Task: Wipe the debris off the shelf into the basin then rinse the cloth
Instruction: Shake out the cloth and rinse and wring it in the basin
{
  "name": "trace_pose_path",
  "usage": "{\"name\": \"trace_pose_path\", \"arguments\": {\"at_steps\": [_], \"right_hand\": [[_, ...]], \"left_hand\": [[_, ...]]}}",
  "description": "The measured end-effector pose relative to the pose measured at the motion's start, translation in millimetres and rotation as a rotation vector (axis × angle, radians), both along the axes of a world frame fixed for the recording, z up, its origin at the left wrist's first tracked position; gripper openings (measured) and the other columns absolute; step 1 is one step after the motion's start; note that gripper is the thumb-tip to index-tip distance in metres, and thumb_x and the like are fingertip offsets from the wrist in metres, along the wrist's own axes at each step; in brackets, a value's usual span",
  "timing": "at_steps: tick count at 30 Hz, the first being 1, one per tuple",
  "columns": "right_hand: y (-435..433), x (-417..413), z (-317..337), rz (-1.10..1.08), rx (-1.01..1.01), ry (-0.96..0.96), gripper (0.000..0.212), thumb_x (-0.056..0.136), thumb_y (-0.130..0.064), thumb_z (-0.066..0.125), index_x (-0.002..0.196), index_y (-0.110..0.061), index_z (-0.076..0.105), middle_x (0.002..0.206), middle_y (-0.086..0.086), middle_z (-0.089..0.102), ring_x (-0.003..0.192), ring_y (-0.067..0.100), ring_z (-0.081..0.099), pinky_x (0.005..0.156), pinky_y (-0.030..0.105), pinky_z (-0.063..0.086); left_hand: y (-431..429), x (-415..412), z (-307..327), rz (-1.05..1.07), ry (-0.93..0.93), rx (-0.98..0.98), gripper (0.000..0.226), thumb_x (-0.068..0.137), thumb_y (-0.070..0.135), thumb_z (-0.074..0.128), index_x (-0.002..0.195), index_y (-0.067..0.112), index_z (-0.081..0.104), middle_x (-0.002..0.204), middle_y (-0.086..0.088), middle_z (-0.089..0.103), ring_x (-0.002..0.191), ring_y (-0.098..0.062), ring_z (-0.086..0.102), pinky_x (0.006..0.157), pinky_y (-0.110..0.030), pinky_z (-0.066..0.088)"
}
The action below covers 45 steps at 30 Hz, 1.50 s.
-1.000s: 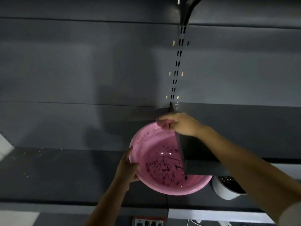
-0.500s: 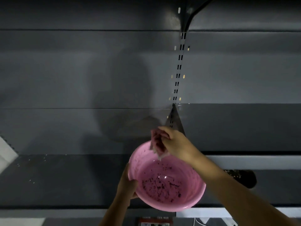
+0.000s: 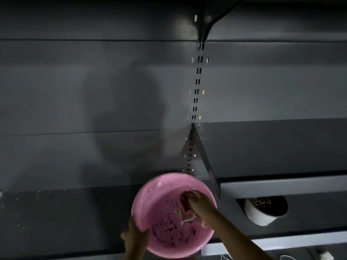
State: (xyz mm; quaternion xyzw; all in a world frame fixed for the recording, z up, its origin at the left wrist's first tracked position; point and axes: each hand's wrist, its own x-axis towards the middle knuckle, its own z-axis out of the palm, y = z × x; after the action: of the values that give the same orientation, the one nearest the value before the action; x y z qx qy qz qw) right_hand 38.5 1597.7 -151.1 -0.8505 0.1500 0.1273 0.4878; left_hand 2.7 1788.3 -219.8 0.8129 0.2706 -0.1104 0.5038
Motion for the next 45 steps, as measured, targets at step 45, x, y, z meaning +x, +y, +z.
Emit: {"name": "trace_pose_path", "arguments": {"at_steps": [45], "right_hand": [[0,11,41,0.183,-0.070,-0.540,0.014,0.083,-0.013,0.063,0.072,-0.022,0.065,0.065,-0.004,0.060,0.066,0.011,0.054,0.057,0.011,0.039]], "left_hand": [[60,36,130,-0.556,-0.354,0.634,0.023,0.089,0.030,0.057,0.066,0.029,0.050,0.068,0.007,0.056,0.072,-0.017,0.059,0.060,-0.028,0.041]]}}
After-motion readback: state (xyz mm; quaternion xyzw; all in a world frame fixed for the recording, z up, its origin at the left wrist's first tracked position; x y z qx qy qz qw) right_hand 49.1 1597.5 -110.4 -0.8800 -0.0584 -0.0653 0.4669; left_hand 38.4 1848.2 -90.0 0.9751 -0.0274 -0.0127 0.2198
